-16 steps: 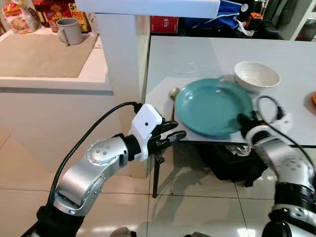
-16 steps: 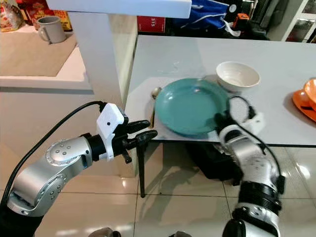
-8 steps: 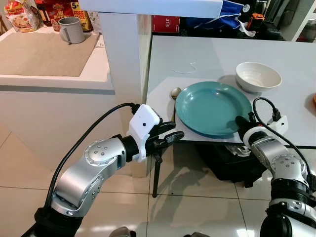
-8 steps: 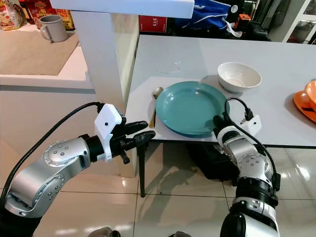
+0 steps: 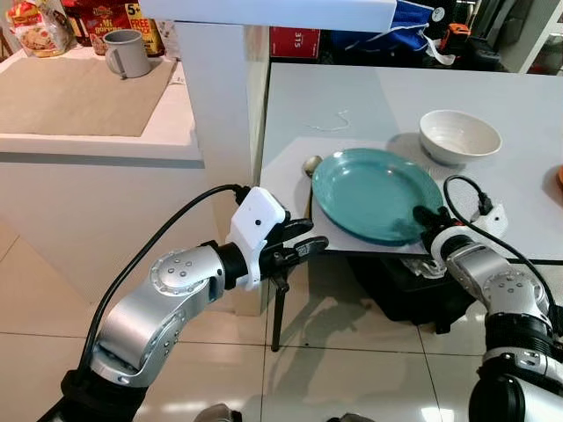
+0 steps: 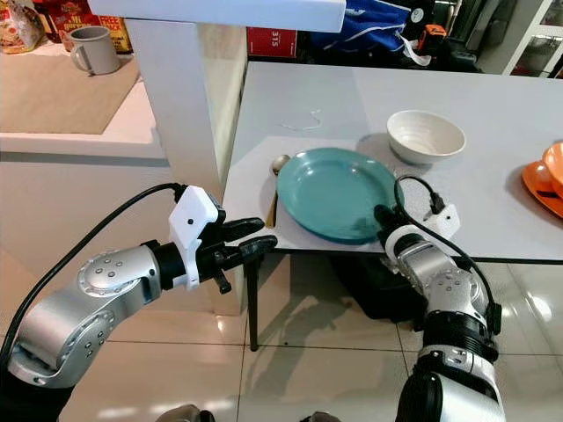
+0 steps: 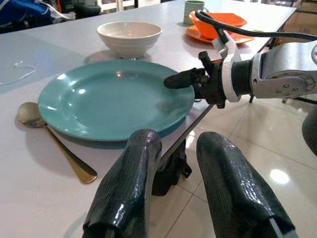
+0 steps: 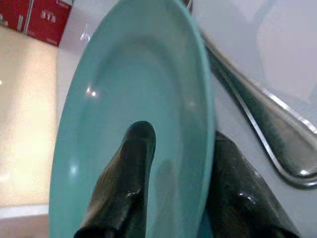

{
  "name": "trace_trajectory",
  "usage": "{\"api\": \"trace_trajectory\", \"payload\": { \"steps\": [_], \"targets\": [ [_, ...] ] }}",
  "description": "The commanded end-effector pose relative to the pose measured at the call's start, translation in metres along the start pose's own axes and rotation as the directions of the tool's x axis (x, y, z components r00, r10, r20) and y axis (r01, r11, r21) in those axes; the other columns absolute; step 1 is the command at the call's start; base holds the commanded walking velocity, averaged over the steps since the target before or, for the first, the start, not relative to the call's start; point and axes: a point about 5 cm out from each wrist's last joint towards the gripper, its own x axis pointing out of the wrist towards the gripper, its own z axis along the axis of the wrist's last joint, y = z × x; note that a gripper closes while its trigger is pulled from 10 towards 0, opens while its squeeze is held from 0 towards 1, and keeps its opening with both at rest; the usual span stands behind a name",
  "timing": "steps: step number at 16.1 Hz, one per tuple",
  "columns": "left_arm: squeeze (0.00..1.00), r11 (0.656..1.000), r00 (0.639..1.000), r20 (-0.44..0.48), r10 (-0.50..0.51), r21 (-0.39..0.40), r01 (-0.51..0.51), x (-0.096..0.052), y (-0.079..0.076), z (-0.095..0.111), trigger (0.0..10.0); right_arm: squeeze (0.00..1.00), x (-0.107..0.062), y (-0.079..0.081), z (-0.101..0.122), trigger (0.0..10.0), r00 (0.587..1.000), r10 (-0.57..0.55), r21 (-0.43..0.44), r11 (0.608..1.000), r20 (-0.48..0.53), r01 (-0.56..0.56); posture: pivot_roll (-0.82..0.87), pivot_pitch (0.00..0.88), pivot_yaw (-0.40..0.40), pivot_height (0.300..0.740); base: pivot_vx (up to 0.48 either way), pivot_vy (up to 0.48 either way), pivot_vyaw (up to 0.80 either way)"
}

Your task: Setting the table

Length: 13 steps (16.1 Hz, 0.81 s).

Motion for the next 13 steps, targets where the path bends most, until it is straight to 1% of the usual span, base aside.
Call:
{"api": "trace_trajectory", "payload": {
  "steps": [1,3,5,7,8,9,10,13],
  "targets": [
    [0.00,1.000,1.000,0.007,-0.005,0.007,0.005,-0.003,-0.001,0.004,10.0,1.00,0.001,0.008,0.004,10.0,1.000,0.004,-0.043,0.999,-0.021,-0.005,0.04,0.057,-0.021,0.740,0.000,0.000,0.00],
    [0.00,1.000,1.000,0.001,-0.008,0.003,0.008,-0.003,-0.002,0.003,10.0,1.00,0.001,0.009,0.002,10.0,0.998,-0.025,-0.062,0.998,-0.049,0.022,0.04,0.058,-0.023,0.740,0.000,0.000,0.00],
    [0.00,1.000,1.000,-0.002,-0.014,0.000,0.014,-0.003,-0.002,0.003,10.0,1.00,0.000,0.012,0.002,10.0,0.996,-0.047,-0.074,0.996,-0.070,0.042,0.04,0.057,-0.025,0.740,0.000,0.000,0.00],
    [0.00,1.000,1.000,-0.003,-0.018,-0.004,0.018,-0.003,-0.003,0.003,10.0,1.00,-0.003,0.016,0.004,10.0,0.996,-0.046,-0.089,0.995,-0.080,0.038,0.04,0.057,-0.025,0.740,0.000,0.000,0.00],
    [0.00,1.000,1.000,-0.005,-0.021,-0.006,0.021,-0.003,-0.004,0.003,10.0,1.00,-0.006,0.019,0.006,10.0,0.995,-0.054,-0.097,0.994,-0.085,0.046,0.04,0.055,-0.027,0.740,0.000,0.000,0.00],
    [0.00,1.000,1.000,-0.006,-0.022,-0.007,0.022,-0.003,-0.004,0.003,10.0,0.56,-0.009,0.018,0.008,10.0,0.994,-0.066,-0.100,0.993,-0.085,0.058,0.04,0.055,-0.028,0.740,0.000,0.000,0.00],
    [0.00,1.000,1.000,-0.007,-0.023,-0.008,0.023,-0.003,-0.005,0.003,10.0,0.00,-0.012,0.017,0.008,10.0,0.993,-0.076,-0.104,0.992,-0.089,0.067,0.03,0.055,-0.029,0.740,0.000,0.000,0.00],
    [0.00,1.000,1.000,-0.015,-0.027,-0.013,0.027,-0.005,-0.006,0.001,10.0,0.00,-0.029,0.014,0.008,10.0,0.993,-0.071,-0.095,0.994,-0.098,0.062,0.03,0.054,-0.025,0.740,0.000,0.000,0.00]
  ]
}}
